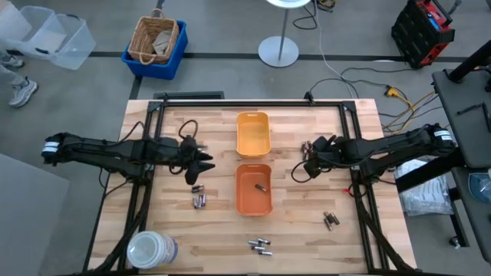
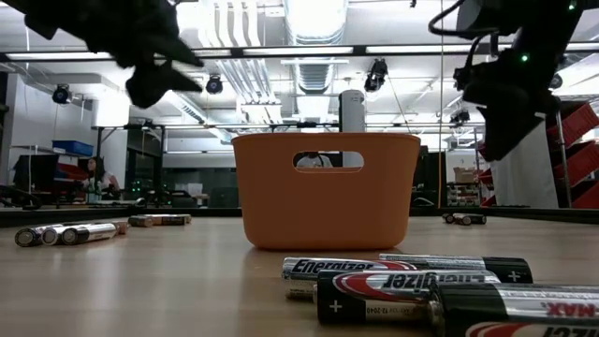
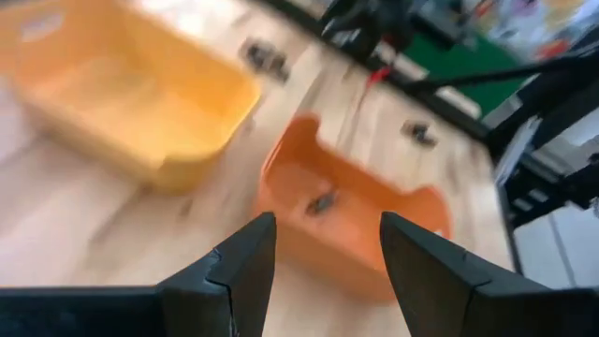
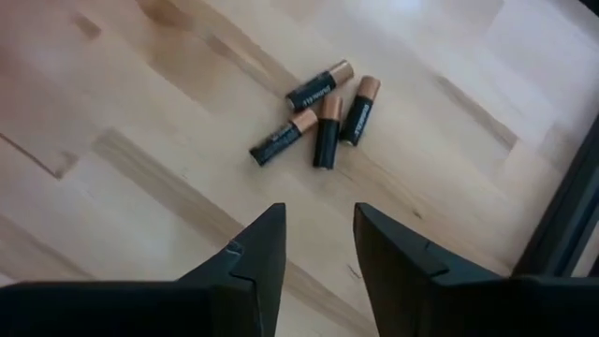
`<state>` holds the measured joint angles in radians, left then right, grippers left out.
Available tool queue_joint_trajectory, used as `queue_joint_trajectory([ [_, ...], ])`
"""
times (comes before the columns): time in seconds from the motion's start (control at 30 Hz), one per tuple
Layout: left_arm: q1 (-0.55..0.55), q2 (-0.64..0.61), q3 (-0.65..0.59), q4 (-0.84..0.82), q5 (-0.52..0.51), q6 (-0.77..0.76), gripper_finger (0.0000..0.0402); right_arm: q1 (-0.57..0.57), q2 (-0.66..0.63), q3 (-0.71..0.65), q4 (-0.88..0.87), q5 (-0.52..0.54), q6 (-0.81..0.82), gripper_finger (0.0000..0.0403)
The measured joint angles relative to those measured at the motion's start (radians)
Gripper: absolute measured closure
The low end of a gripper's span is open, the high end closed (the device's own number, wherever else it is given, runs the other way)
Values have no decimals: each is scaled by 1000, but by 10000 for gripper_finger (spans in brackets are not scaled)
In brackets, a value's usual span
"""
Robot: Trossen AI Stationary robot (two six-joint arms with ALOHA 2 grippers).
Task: Sort batteries
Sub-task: Put the black battery into the orange bin
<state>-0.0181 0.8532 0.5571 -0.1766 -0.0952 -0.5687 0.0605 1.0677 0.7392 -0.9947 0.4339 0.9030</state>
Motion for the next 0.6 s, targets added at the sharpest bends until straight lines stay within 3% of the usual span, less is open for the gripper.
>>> queue_joint_trajectory([
  [0.23,0,5,5,-217,-13,-88,224,0,1,-27,1,-48,6,272],
  [0.37,1,36,5,-265,-89,-172,224,0,0,-28,7,-49,4,266],
  [0.6,6,131,20,-317,-96,-211,224,0,0,-28,9,-48,-10,257],
])
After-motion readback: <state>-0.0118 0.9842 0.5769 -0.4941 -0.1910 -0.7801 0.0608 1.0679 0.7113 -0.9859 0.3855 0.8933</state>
